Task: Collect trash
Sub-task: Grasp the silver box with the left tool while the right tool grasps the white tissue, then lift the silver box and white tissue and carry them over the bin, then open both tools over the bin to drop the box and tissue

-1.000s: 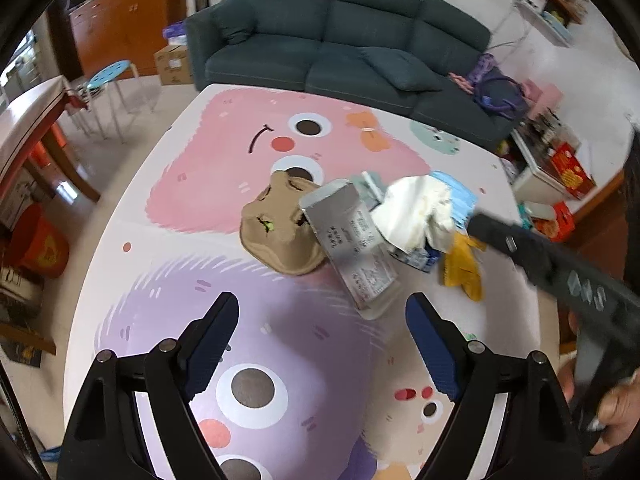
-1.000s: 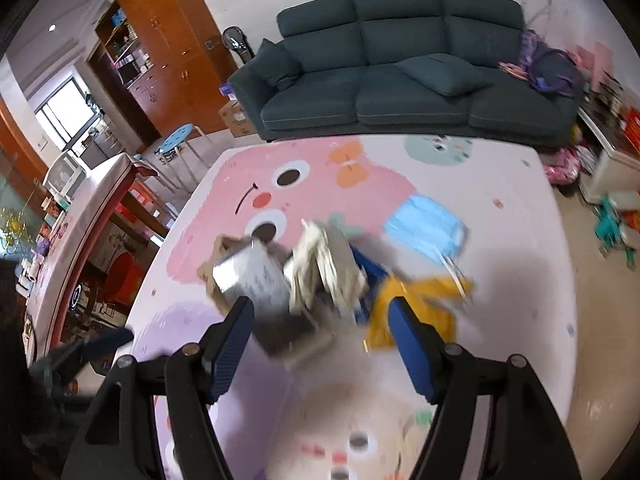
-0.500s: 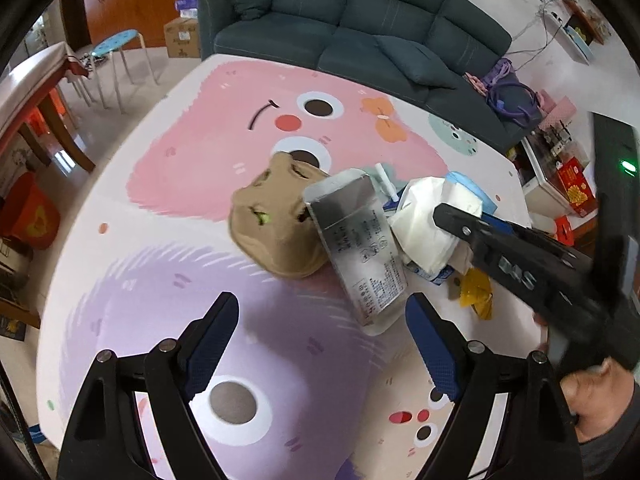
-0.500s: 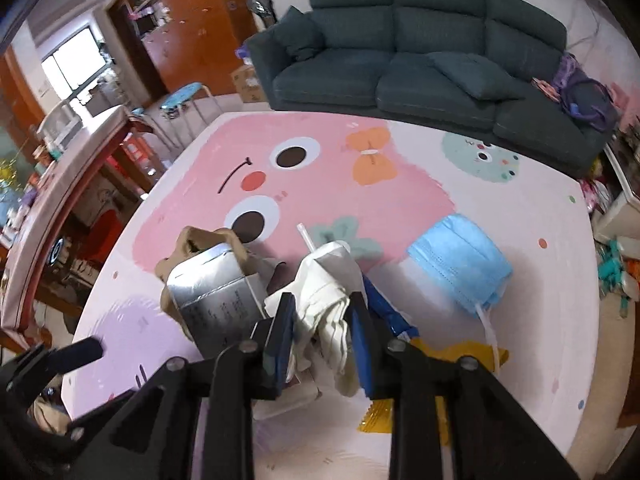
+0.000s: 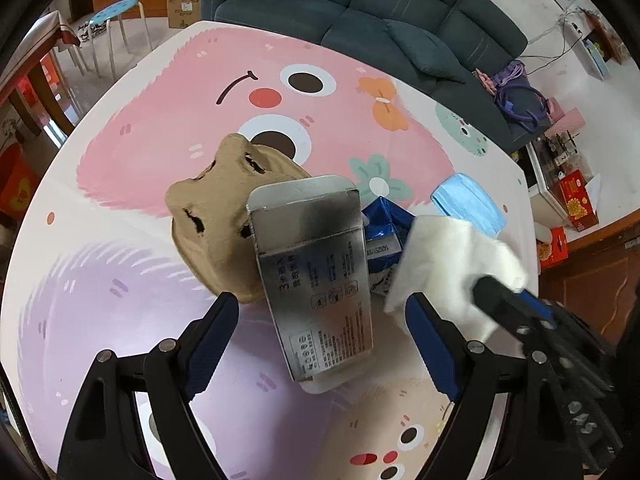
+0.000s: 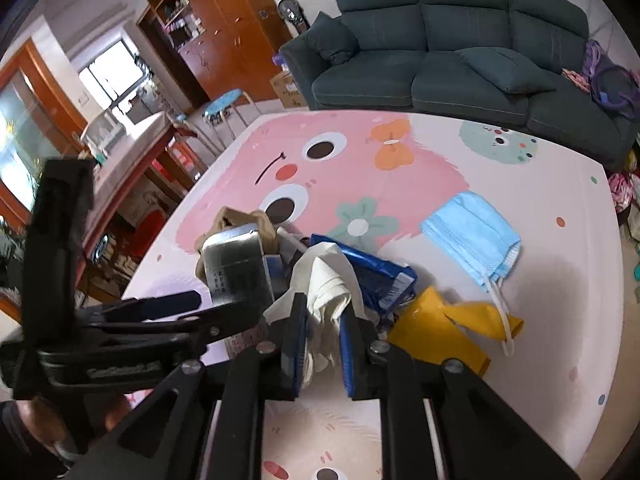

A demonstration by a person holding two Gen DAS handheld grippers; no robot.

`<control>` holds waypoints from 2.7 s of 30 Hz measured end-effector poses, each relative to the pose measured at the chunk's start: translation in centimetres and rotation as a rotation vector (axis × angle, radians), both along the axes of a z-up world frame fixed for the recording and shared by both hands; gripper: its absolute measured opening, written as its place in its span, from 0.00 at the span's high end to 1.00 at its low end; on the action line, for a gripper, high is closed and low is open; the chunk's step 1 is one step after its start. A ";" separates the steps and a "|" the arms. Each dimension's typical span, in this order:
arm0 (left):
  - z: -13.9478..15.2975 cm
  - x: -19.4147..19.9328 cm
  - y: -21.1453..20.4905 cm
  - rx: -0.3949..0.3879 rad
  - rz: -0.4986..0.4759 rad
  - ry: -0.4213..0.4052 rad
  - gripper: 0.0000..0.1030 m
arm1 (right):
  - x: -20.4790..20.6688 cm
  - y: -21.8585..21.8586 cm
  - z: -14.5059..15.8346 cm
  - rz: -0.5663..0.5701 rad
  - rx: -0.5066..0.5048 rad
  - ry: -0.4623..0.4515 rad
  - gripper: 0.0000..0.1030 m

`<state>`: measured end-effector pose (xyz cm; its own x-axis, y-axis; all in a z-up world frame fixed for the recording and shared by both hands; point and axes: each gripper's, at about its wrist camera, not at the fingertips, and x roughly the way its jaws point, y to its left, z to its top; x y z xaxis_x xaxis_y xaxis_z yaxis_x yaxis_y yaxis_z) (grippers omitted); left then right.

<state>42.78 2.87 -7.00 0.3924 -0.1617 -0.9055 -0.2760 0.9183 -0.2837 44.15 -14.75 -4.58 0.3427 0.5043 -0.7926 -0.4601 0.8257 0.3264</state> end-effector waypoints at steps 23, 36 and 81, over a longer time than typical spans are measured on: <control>0.0 -3.6 0.0 -0.059 -0.036 0.016 0.49 | -3.3 -2.5 2.1 -0.094 0.091 -0.008 0.87; 4.9 -16.4 3.1 -0.059 -0.273 -0.027 0.49 | -17.3 -1.1 4.2 -0.289 0.100 0.000 0.87; -19.4 -40.9 -2.4 0.086 -0.686 0.125 0.43 | -46.9 -0.9 -25.6 -0.649 0.025 0.426 0.78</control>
